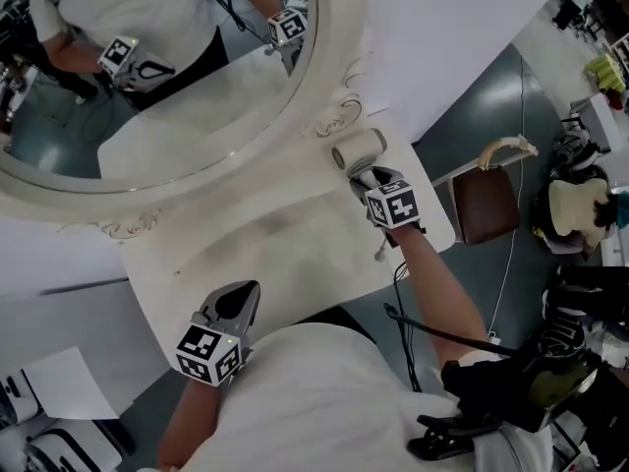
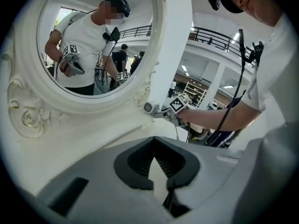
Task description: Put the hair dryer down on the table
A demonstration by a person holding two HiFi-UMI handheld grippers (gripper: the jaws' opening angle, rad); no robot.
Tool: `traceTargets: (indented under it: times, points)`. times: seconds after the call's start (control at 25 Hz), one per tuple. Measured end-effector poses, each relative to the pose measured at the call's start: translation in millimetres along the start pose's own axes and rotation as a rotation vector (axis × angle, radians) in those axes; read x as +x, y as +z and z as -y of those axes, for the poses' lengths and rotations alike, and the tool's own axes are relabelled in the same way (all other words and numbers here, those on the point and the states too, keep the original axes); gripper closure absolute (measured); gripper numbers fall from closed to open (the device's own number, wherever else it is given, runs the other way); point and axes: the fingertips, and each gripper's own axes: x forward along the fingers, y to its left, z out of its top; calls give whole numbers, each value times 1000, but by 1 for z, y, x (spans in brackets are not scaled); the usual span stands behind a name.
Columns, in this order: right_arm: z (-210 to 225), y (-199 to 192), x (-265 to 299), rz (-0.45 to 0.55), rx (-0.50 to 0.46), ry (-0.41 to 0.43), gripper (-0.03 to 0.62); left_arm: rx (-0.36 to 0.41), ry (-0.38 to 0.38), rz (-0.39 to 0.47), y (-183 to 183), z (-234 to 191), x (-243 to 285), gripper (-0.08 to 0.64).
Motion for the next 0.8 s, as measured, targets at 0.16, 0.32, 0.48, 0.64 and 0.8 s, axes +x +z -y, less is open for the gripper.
traceTargets:
  times: [0.16, 0.32, 0.48, 0.64, 0.8]
  points:
    - [11, 8, 11, -11, -39, 2, 373, -20, 19, -12, 4, -4, 13, 558]
    - [18, 14, 18, -25, -48, -4, 371, -30, 23, -23, 8, -2, 25, 558]
    - [21, 20, 22, -27, -50, -22, 367, -32, 25, -29, 12, -3, 30, 558]
    - [21, 21, 25, -24, -52, -14, 364, -37, 29, -33, 12, -6, 32, 558]
    - [22, 22, 27, -20, -55, -12, 360, -40, 26, -37, 12, -8, 34, 558]
